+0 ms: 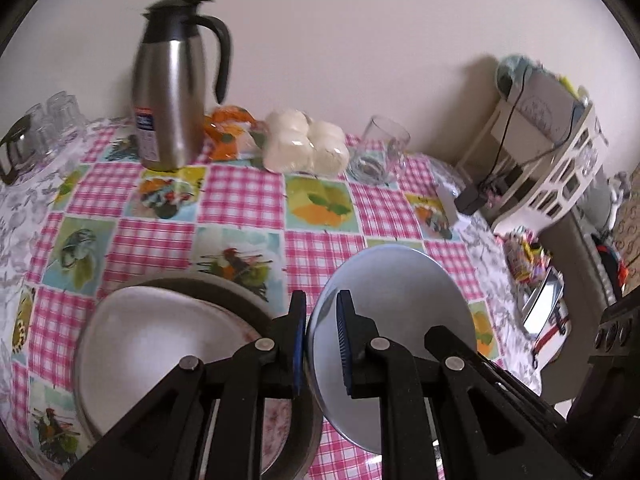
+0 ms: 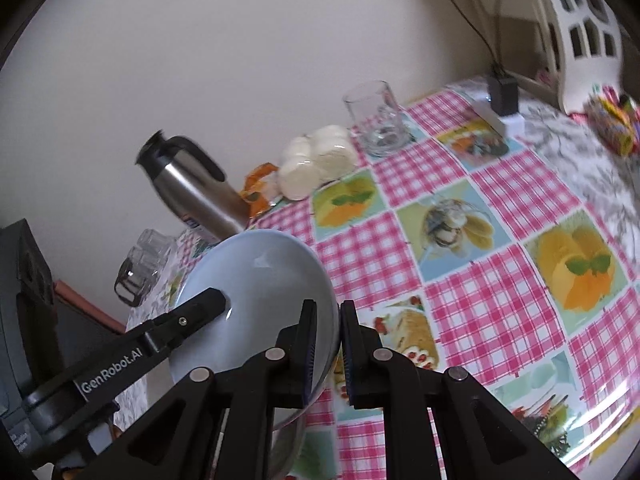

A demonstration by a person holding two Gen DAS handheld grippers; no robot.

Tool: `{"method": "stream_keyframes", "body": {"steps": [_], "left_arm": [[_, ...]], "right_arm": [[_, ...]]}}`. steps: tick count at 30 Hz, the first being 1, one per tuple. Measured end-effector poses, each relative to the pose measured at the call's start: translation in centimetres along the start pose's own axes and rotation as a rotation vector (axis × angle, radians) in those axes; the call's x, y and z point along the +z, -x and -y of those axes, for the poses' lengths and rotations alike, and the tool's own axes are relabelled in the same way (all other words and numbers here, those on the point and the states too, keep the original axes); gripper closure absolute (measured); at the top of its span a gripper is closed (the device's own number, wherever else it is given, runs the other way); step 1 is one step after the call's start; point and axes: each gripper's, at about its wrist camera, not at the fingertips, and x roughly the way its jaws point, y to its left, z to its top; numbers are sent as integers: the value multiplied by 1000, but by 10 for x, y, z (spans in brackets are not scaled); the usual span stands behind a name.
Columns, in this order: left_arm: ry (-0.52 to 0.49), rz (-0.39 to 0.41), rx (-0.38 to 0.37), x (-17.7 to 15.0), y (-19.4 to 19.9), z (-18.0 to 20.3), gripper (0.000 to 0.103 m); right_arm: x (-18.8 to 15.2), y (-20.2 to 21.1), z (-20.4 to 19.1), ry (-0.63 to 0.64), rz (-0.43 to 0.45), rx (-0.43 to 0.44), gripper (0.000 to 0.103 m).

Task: Organize plates and bowls
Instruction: 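Lift the round white bowl with both tools over the steel basin, then lower the round white bowl into the white square bowl with both tools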

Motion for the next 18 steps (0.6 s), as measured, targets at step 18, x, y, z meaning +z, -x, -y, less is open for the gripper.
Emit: {"method": "stream_keyframes", "body": {"steps": [18], "left_arm": [[159,144,-1,-12,77,-84,88]], "right_arm": [[-29,-1,-93,163,-30,110,90]]}}
